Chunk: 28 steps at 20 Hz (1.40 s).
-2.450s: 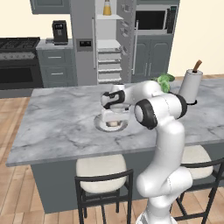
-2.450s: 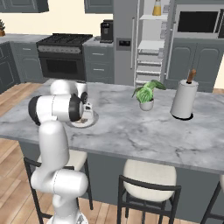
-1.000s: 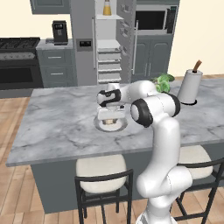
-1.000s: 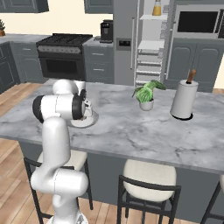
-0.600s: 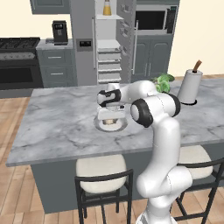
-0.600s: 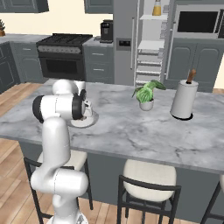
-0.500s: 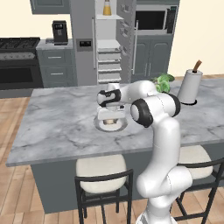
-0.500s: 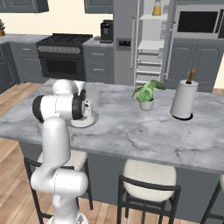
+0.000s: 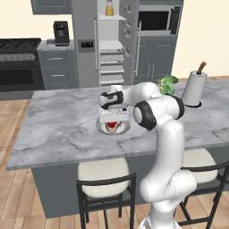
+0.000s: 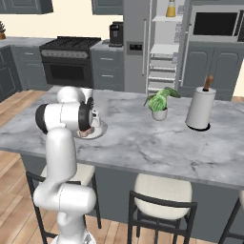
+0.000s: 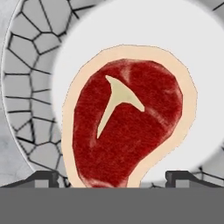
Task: Take the steak from the fridge and place it on the digital scale on the counter by the fridge. Wait a few seconds for a reading, then move it to the plate on the dining counter.
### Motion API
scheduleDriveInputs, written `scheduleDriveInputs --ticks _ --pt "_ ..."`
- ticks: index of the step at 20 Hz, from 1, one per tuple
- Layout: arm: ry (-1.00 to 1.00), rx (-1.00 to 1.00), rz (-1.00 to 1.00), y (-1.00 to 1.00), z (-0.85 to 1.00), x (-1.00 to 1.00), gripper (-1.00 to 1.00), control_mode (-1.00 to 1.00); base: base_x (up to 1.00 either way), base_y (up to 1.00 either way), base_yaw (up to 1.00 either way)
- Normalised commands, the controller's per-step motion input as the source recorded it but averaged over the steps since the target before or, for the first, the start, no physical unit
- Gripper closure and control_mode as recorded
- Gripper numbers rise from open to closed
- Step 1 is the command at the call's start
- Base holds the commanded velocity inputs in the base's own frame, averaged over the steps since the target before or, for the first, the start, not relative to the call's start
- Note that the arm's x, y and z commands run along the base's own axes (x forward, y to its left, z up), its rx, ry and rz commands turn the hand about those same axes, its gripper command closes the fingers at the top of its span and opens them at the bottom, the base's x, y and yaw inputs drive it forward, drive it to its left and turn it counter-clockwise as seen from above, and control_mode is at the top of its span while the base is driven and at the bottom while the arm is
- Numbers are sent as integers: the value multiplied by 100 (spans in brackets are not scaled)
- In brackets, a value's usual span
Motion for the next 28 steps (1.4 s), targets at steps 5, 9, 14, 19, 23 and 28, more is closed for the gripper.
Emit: scheduleDriveInputs --ticks 5,9,14,19,23,28 --pt "3 0 0 0 0 0 -100 -100 0 0 0" --pt "0 0 0 -7 9 -61 -100 -100 0 0 0" --pt "-5 0 0 -26 42 -95 -100 -100 0 0 0" --pt "-11 2 0 -36 67 -100 -100 -100 0 0 0" --pt "-15 2 0 -29 85 -95 -100 -100 0 0 0" --pt "-16 1 0 -24 78 -98 -100 -100 0 0 0"
